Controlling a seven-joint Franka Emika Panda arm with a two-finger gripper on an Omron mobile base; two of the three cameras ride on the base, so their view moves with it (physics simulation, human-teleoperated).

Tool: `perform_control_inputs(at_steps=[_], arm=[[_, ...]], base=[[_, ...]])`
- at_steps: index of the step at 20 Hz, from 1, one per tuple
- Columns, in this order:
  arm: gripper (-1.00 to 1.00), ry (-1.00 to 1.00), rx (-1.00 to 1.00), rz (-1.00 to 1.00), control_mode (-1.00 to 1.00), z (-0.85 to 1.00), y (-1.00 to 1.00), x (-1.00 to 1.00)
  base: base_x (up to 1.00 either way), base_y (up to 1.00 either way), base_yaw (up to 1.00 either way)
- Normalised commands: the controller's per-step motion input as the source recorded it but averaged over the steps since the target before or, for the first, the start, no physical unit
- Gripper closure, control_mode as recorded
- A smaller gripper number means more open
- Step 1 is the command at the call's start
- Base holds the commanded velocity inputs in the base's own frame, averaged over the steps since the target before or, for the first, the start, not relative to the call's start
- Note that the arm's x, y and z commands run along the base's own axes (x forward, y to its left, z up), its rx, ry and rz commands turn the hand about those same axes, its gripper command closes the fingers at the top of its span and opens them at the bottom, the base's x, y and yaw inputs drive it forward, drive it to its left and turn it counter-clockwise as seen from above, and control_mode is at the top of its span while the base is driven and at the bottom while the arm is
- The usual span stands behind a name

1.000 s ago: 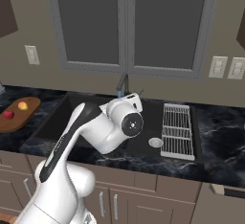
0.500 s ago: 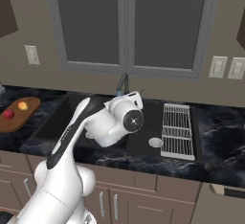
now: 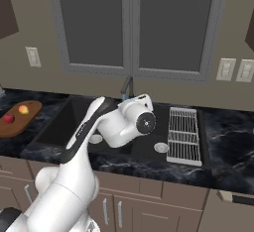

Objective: Pick the mango, apple from the sink and place them on the cutting board to airdry. Then turn off the sink faucet.

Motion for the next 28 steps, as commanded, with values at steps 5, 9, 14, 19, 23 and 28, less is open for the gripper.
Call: perform_control_inputs(at_steps=[5,9,14,19,23,28], arm=[[-1.0,0.0,0.0,0.05,-1.0,-0.13,-0.02,0.21],[-1.0,0.0,0.0,0.05,-1.0,-0.1,0.0,0.23],[-1.0,0.0,0.0,0.04,-1.0,-0.09,0.0,0.2],[-1.0,0.0,0.0,0.02,-1.0,-0.09,0.0,0.14],[-1.0,0.0,0.0,0.01,-1.0,-0.15,0.0,0.2],[-1.0,0.0,0.0,0.0,-1.0,-0.18,0.0,0.22]], base=[[0.0,0.0,0.0],[0.0,0.0,0.0],[0.0,0.0,0.0],[0.0,0.0,0.0],[0.0,0.0,0.0],[0.0,0.0,0.0]])
